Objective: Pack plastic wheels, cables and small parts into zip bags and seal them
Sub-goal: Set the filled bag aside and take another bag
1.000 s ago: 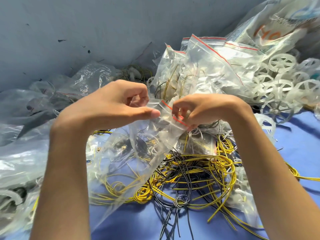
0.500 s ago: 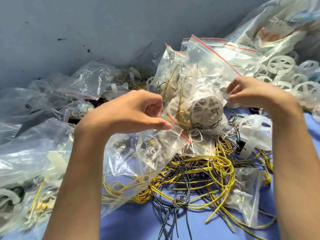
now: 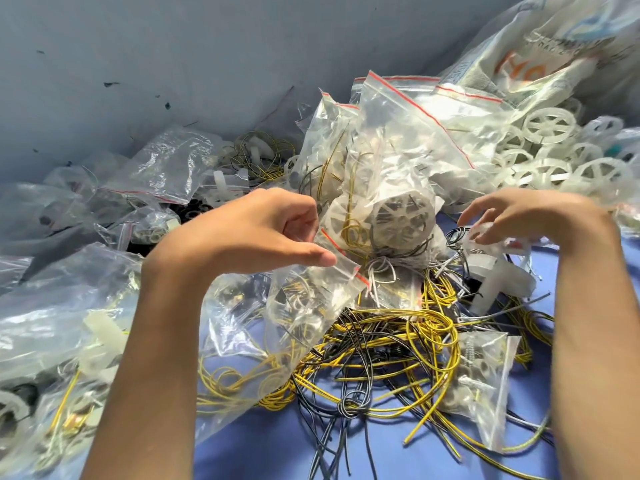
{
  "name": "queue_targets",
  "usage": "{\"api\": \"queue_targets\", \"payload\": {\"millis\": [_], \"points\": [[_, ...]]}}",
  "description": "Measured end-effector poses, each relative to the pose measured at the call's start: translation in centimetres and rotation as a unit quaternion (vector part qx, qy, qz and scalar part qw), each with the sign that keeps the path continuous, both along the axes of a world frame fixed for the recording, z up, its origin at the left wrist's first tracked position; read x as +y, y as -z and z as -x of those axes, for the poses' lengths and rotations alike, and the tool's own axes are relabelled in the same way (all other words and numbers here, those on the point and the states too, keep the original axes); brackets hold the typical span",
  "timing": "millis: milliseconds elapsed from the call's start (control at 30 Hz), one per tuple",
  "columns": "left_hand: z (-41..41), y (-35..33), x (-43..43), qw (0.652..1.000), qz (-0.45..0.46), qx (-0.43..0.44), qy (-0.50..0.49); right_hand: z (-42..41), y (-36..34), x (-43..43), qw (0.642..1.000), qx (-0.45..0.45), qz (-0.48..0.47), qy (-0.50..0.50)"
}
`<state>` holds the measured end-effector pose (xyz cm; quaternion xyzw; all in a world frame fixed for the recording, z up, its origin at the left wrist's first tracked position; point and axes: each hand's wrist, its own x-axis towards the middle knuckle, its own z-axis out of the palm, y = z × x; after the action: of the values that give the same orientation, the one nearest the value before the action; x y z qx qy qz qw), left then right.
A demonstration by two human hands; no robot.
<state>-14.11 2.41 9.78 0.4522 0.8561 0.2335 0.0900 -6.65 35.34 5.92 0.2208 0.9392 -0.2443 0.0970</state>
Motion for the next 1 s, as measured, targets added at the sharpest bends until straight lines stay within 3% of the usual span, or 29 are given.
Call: {"api": "queue_targets", "payload": {"millis": [267,500,733,1000], "points": [[-0.3,-0.2,0.0,1.000,0.021,-0.008,-0.018,-2.0,-3.8,-0.5,0.995,0.098,-0.006,0.000],[-0.9,-0.6,0.0,1.000,0.020,-0.006,-0.004,-3.8,-6.9,-6.0,0.974,0.134,0.094,-0.154],[-2.3,-1.8,0.3,0.996,-0.051,-0.016,0.064,-0.6,-6.6,-11.7,0.952,0.193,0.066,-0.227],[-2.6,-2.2,0.1,0.993,-0.096,-0.016,0.065,1.4,-5.1,-14.9,0.936,0.093,0.140,-0.309]]}}
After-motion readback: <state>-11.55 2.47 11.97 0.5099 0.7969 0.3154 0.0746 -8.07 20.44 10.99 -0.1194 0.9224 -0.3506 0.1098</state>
